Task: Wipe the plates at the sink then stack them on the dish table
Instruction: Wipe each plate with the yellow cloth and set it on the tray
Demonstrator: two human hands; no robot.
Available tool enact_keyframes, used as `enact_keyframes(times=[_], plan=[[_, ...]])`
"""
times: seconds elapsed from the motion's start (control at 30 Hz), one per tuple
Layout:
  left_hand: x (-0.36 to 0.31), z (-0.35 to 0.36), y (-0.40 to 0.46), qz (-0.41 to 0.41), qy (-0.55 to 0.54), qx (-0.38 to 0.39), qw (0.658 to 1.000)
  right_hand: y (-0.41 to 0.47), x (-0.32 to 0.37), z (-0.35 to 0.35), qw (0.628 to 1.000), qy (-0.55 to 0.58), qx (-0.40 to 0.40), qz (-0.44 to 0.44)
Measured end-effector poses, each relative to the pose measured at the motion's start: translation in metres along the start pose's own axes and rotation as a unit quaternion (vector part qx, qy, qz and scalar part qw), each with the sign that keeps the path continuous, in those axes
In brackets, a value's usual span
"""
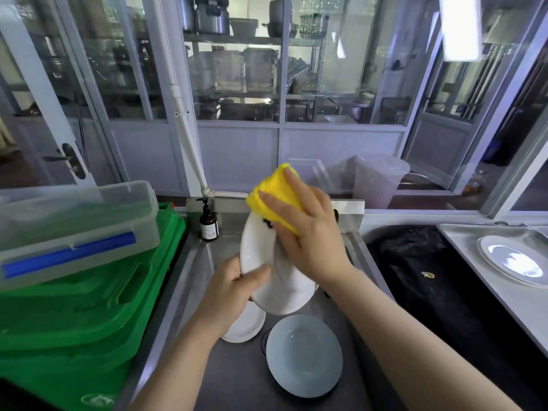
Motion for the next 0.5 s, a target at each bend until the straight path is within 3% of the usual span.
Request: enact_keyframes(times=[0.17,0.3,0.5], plan=[[0.006,-0.009,-0.002,-0.011,-0.058,-0.026,0.998,-0.009,-0.037,-0.002,0.996,-0.011,-0.032,0.086],[0.002,-0.017,0.004,0.009,-0.137,-0.044,0.99,-0.045,-0.032,0.003,0.998,-0.038,-0.004,0.048],[-0.007,-0.017,0.006,0.033,-0.169,-0.04,0.984,-0.061,0.017,0.01,0.999,-0.003,0.029,-0.03]])
Point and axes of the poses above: each hand's wrist, its own y-axis towards the middle knuckle, its own z-axis out of the palm, x = y × z, the point moved 2 cm from there along y, towards the middle knuckle, and after that the axes turned 9 degrees about -z, right-handed, at the moved point
